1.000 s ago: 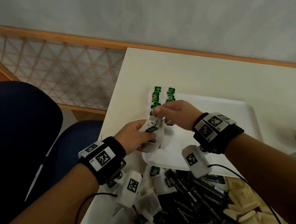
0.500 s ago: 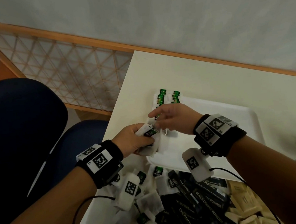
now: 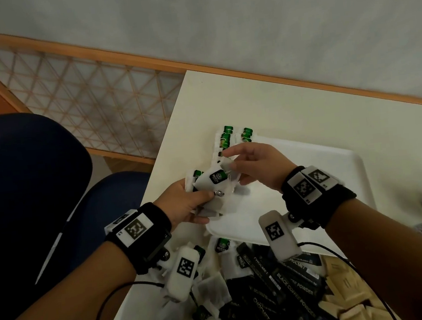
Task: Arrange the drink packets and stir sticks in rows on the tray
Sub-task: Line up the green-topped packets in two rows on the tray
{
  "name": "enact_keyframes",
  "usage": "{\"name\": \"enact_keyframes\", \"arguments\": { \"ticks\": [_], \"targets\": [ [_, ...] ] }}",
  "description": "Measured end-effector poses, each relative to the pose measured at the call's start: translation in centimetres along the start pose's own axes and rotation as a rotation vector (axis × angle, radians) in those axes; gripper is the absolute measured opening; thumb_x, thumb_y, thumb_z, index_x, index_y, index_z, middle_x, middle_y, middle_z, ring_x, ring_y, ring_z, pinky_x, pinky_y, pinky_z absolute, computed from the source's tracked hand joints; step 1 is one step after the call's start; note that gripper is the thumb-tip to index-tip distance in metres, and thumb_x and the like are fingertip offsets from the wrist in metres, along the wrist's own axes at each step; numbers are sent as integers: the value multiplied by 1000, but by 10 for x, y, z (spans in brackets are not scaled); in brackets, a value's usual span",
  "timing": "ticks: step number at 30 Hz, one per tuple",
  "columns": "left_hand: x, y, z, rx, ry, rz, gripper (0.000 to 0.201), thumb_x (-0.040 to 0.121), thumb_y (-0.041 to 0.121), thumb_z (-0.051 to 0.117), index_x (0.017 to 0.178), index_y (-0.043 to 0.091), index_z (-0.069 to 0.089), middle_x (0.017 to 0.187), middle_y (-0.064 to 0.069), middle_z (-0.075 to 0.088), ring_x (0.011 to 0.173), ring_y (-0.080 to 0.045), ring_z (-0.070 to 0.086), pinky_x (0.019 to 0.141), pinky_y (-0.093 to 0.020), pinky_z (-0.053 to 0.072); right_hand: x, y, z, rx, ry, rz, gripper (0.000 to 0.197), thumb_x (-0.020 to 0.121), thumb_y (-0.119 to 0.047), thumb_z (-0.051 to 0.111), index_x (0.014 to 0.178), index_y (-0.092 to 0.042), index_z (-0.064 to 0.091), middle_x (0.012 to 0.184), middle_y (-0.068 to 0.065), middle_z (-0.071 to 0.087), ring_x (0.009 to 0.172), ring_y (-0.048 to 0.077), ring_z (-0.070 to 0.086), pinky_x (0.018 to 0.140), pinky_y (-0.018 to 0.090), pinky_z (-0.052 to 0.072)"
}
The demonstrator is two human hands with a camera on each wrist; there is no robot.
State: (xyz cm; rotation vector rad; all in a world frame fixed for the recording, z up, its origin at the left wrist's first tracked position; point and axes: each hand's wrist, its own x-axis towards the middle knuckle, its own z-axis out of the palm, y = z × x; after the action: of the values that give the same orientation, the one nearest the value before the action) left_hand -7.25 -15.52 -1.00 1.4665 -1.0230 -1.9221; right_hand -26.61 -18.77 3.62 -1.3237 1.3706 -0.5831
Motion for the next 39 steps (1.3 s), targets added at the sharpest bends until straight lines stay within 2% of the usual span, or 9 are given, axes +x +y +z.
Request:
{"name": "enact_keyframes", "arguments": {
  "ticks": [6, 14, 19, 22, 24, 26, 30, 35, 39],
  "targets": [
    [-2, 5, 4, 21, 5, 20, 5, 90, 12, 61, 94, 15, 63, 69, -3, 72, 58, -17, 69, 52, -28, 58, -5, 0, 3, -259, 96, -145, 14, 90, -31, 61, 103, -34, 66, 88, -22, 62, 75, -9, 57, 75, 16, 46],
    [-6, 4, 7, 50, 27, 50, 15, 87, 27, 65, 95, 15, 66, 74, -5, 70, 63, -17, 68, 53, -27, 55, -7, -5, 12, -408, 6, -163, 33, 69, -45, 79, 95, -29, 69, 97, -19, 57, 92, -3, 54, 76, 16, 43],
    [-4, 1, 2, 35, 31, 19, 10, 86, 14, 68, 95, 12, 66, 81, -10, 69, 65, -20, 66, 57, -31, 59, -2, -5, 9, -271, 90, -174, 6, 84, -22, 72, 84, -26, 68, 75, -17, 63, 64, -8, 57, 64, 10, 43],
    [-3, -2, -5, 13, 72, 10, 8, 87, 13, 66, 94, 9, 66, 75, -9, 67, 58, -17, 64, 54, -29, 58, 5, -3, 0, -120, 236, -150, 8, 86, -21, 68, 87, -29, 70, 73, -11, 66, 66, 4, 59, 69, 23, 50],
    [-2, -2, -12, -15, 122, 13, 10, 87, 14, 66, 96, 10, 66, 78, -9, 67, 60, -18, 64, 54, -30, 58, 10, 1, -5, -247, 256, -147, 14, 88, -22, 65, 99, -23, 73, 76, -11, 66, 69, 3, 58, 68, 15, 45],
    [-2, -1, -19, -51, 174, 26, 9, 87, 15, 66, 96, 11, 65, 81, -9, 68, 63, -19, 64, 54, -31, 59, 12, 5, -6, -433, 209, -126, 18, 90, -23, 62, 105, -21, 72, 85, -8, 68, 75, 5, 58, 65, 9, 41],
    [-1, 3, -33, -97, 241, 50, 17, 87, 17, 66, 102, 10, 63, 90, -12, 68, 64, -18, 67, 51, -29, 57, 12, 9, 0, -577, 106, -67, 21, 93, -23, 58, 108, -21, 71, 98, -6, 68, 85, 8, 58, 81, 20, 45],
    [1, 4, -42, -100, 264, 52, 19, 89, 18, 64, 106, 11, 62, 106, -20, 68, 92, -38, 67, 55, -30, 58, 13, 7, 9, -608, -12, -68, 20, 92, -24, 59, 107, -21, 72, 93, -10, 63, 90, 7, 57, 82, 20, 41],
    [3, -1, -42, -79, 245, 19, 34, 88, 20, 65, 117, 4, 58, 109, -22, 68, 95, -40, 67, 54, -32, 56, 17, 10, 11, -773, -190, 45, 22, 90, -25, 60, 106, -18, 72, 81, -13, 59, 81, 7, 53, 77, 20, 39]
  ]
}}
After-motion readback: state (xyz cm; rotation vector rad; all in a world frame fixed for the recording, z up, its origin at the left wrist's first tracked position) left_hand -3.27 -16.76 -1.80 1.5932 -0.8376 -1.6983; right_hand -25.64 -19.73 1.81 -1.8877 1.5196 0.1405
